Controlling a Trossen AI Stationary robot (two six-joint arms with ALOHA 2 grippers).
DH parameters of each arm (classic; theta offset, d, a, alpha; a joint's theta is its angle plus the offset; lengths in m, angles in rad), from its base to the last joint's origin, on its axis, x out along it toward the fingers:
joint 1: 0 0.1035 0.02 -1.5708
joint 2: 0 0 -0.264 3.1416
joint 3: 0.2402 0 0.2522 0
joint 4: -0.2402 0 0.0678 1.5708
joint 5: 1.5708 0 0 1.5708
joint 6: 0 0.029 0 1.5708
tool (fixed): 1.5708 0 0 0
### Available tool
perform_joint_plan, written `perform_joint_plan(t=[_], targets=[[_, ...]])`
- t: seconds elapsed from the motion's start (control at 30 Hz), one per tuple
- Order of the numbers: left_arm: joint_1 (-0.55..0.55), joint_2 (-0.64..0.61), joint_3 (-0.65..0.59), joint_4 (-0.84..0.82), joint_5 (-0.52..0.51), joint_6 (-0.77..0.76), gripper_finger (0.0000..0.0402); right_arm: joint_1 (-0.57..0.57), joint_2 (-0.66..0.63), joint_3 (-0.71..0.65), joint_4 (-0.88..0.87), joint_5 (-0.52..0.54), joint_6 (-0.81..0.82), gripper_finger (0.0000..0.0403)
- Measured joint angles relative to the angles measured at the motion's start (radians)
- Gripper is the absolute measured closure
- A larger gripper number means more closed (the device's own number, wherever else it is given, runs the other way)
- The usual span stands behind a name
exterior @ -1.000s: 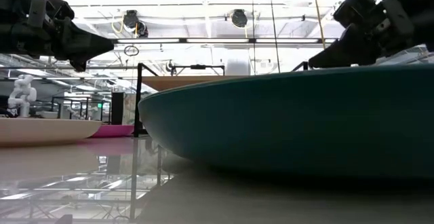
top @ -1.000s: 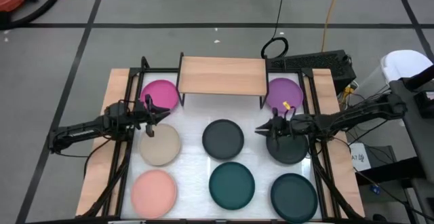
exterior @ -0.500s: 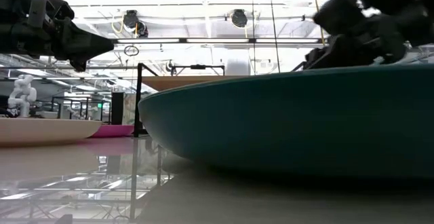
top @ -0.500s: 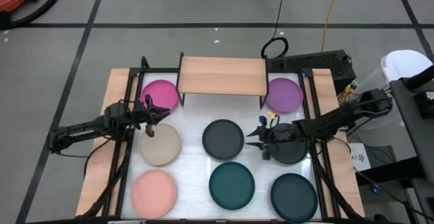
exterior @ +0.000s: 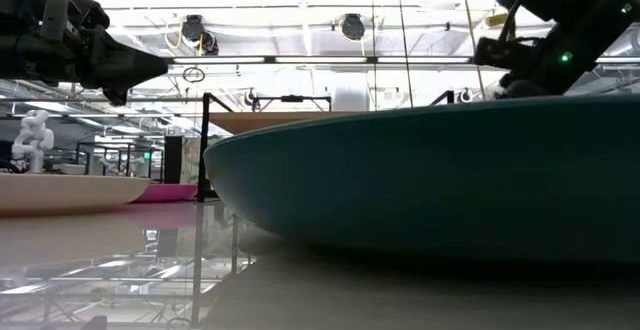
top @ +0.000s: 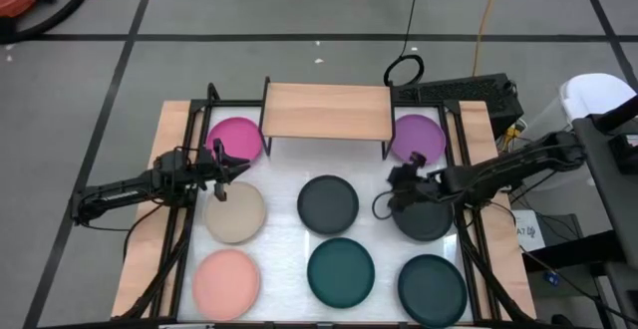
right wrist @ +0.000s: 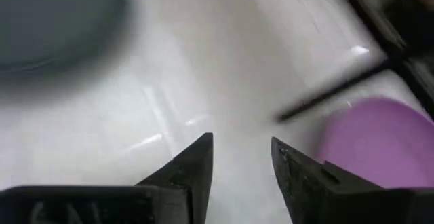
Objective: Place and stack plates onto a shelf
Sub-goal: Put the purple plate on the shelf
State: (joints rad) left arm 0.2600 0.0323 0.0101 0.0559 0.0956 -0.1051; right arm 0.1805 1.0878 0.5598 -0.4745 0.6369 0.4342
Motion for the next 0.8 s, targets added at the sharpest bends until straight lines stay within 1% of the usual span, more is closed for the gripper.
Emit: perform_joint_plan(t=[0.07, 0.23, 0.4, 0.5, 0.63, 0.8], targets=[[0.0, 0.0, 0.0, 0.0, 0.0, 0.0, 0.032, -0.023, -0.026, 0.0, -0.049, 0.022, 0.061, 0.0272], [0.0, 0.0, 0.0, -0.001, 0.0, 0.0, 0.032, -0.09, -0.037, -0.023, -0.115, 0.012, 0.173, 0.027], [0.0, 0.0, 0.0, 0.0, 0.0, 0.0, 0.032, -0.168, -0.033, -0.083, -0.109, -0.002, 0.173, 0.0248], [0.0, 0.0, 0.0, 0.0, 0.0, 0.0, 0.032, -0.21, -0.033, -0.111, -0.087, -0.002, 0.158, 0.0231], [0.0, 0.0, 0.0, 0.0, 0.0, 0.0, 0.032, -0.254, -0.033, -0.159, -0.004, -0.009, 0.119, 0.0211], [0.0, 0.0, 0.0, 0.0, 0.0, 0.0, 0.032, -0.315, -0.033, -0.217, 0.099, -0.011, 0.096, 0.02]])
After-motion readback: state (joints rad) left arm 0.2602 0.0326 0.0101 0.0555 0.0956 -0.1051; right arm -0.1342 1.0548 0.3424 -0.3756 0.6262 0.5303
